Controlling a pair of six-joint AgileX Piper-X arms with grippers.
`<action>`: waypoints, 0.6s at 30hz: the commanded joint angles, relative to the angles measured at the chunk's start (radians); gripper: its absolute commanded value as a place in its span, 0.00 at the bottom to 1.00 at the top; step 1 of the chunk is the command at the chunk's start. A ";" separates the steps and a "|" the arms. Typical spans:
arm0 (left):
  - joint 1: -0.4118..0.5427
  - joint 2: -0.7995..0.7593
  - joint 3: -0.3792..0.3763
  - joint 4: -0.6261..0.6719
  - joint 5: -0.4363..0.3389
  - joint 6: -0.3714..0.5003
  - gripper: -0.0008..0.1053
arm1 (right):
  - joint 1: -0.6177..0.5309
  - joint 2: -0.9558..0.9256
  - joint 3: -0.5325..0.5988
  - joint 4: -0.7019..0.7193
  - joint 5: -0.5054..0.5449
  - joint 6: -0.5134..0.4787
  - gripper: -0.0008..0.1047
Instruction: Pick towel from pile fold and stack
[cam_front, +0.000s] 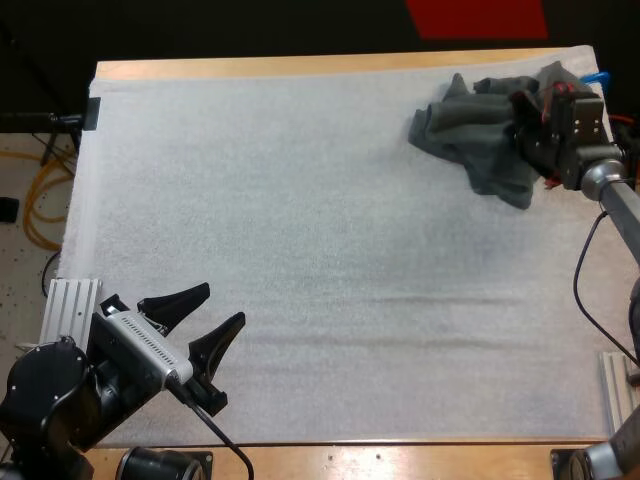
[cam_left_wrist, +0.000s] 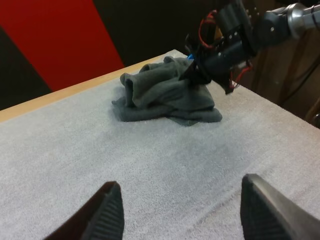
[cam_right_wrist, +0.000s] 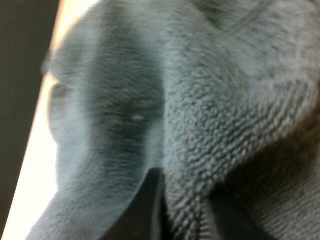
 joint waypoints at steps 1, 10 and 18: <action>-0.003 0.000 -0.007 -0.017 0.008 -0.004 0.49 | -0.004 -0.057 -0.011 -0.029 -0.012 -0.061 0.02; -0.003 0.000 0.011 -0.027 -0.040 -0.002 0.49 | -0.004 -0.356 -0.011 -0.021 -0.085 -0.439 0.02; -0.003 0.004 0.013 0.036 -0.103 -0.004 0.49 | -0.004 -0.641 -0.011 0.001 -0.248 -0.570 0.02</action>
